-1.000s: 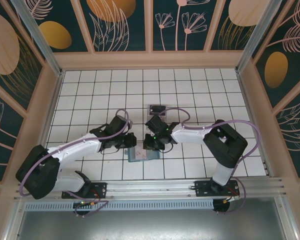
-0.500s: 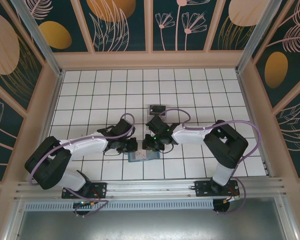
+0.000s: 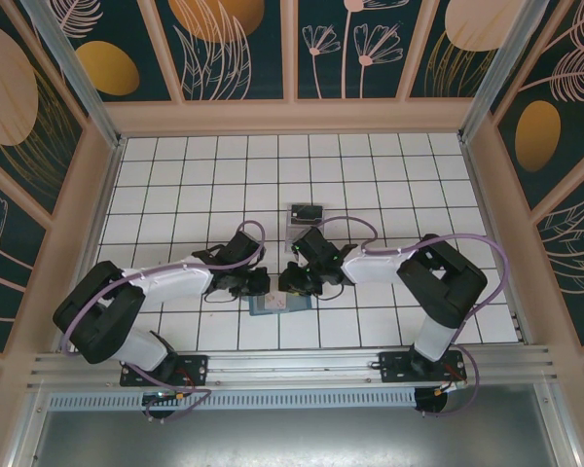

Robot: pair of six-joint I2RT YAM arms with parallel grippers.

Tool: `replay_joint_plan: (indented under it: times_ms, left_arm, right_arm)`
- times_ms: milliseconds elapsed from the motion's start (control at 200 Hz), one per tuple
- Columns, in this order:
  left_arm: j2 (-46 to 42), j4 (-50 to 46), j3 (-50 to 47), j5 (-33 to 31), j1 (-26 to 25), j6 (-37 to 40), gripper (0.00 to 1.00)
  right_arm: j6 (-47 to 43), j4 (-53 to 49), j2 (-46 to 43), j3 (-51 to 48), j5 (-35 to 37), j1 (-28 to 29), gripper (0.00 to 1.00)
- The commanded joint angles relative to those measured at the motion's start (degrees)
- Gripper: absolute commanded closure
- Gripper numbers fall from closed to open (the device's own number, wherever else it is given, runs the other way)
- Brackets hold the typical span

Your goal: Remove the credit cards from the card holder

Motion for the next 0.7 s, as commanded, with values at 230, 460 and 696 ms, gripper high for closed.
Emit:
replay_joint_plan:
  times_ms: [230,460,696]
  left_arm:
    - [3.08,-3.13,-2.21,-1.38,-0.30,1.29,0.86]
    - [3.97,-3.43,-1.80,-1.30,-0.21,1.48,0.86]
    - [2.67,-4.09,-2.11,-2.64,-0.23,1.00,0.86]
  right_arm:
    - [2.21,7.02,-0.40,-4.01,-4.61,-0.82,0.79]
    - [2.76,8.40,-1.61,-5.88,-4.01,-1.15,0.85]
    - [2.37,7.33,-2.49,-6.21,-4.03,-1.78,0.89]
